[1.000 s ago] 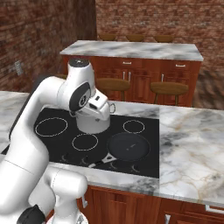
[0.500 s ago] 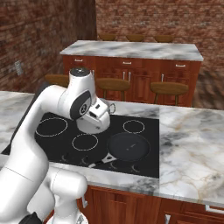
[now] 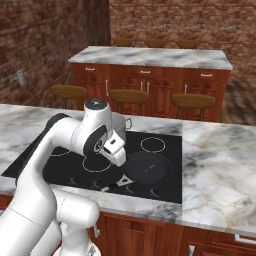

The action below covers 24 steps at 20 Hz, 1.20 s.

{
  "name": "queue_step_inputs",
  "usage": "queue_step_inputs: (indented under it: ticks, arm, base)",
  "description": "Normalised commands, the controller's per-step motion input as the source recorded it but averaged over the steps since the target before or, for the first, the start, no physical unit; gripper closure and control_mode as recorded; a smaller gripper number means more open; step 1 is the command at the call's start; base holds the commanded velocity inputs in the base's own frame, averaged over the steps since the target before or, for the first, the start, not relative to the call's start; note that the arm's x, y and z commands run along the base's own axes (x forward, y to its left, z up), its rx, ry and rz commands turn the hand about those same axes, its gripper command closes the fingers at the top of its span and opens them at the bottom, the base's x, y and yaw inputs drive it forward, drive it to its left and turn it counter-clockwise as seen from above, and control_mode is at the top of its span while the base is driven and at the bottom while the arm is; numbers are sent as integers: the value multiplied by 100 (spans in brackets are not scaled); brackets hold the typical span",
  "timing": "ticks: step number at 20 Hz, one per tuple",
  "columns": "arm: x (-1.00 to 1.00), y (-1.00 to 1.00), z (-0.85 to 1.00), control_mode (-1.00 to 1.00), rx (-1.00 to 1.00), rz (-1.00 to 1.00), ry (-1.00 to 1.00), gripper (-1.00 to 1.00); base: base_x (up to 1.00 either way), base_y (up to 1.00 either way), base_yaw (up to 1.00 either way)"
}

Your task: Move the pot and pan from the stove into the sink.

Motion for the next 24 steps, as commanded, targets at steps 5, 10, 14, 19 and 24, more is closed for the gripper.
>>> queue_step_inputs:
  ticks: [5, 10, 14, 19, 24]
  arm:
    - [-2, -1, -55, -100, 4, -10, 1, -100]
    - [0, -1, -59, -100, 0, -10, 3, -100]
    - [0, -1, -58, -100, 1, -10, 2, -100]
    - [0, -6, -59, -100, 5, -10, 1, -100]
    - [11, -7, -45, -100, 3, -8, 0, -100]
  base:
    - [0, 0, 0]
    - [0, 0, 0]
    - [0, 0, 0]
    - [0, 0, 0]
    - [0, 0, 0]
